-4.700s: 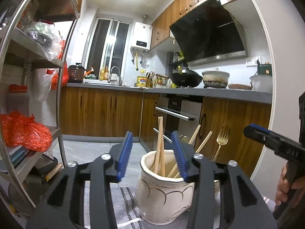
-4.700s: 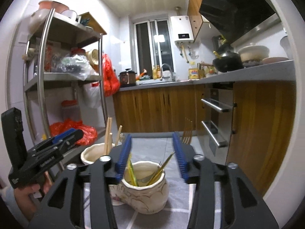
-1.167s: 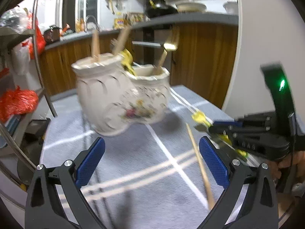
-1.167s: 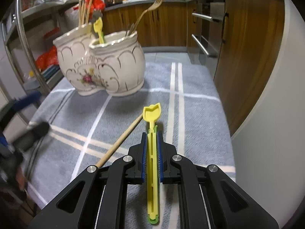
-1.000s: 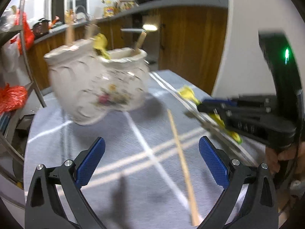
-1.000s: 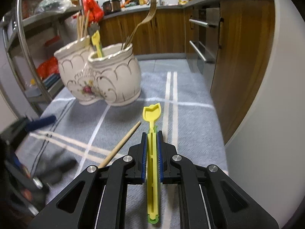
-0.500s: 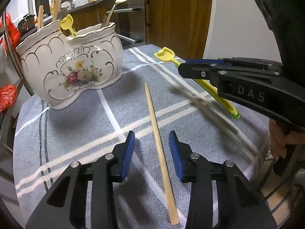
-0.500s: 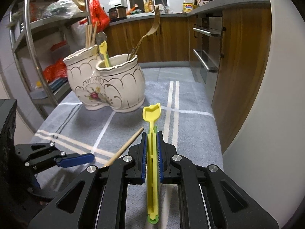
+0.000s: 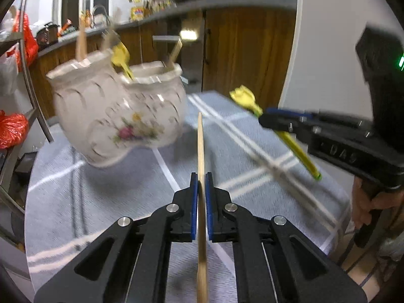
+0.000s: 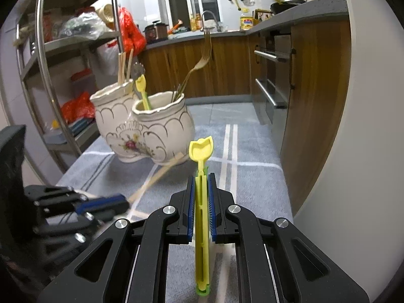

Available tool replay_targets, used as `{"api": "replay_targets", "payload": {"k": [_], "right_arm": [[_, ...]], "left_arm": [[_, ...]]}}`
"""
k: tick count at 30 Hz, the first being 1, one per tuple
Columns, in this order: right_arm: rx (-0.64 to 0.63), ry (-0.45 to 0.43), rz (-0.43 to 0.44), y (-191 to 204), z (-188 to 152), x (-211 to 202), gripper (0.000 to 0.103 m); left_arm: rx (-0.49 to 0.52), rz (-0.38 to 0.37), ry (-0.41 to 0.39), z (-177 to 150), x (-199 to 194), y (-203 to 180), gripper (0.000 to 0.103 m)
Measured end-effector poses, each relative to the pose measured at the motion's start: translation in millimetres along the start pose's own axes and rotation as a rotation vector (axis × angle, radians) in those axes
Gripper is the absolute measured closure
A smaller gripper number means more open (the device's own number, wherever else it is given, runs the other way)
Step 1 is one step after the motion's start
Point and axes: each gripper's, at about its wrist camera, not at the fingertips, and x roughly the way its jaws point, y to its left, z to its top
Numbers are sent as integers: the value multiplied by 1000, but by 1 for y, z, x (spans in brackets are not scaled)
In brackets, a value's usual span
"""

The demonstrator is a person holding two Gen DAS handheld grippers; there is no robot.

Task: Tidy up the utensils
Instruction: 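Close the left tool on the last wooden chopstick while the right holds the spoon, then carry the yellow spoon and chopstick over the ceramic holder with both tools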

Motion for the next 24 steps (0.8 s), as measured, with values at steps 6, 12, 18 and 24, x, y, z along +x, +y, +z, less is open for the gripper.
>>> {"api": "replay_targets", "payload": {"k": [6,12,18,24], "right_arm": [[24,-66,8,3,3,-11,92],[30,-127,51,15,7,-14,92],[14,-176,84,30,34,-5,92],[27,-241,89,36,74,15,92]], "left_arm": [[-45,11,-175,6,-36,30,98],[-33,59,-347,6,-69,50,98],[-91,49,-407,18,-85,78,98],[-129,41,-452,50,-83,108,98]]}}
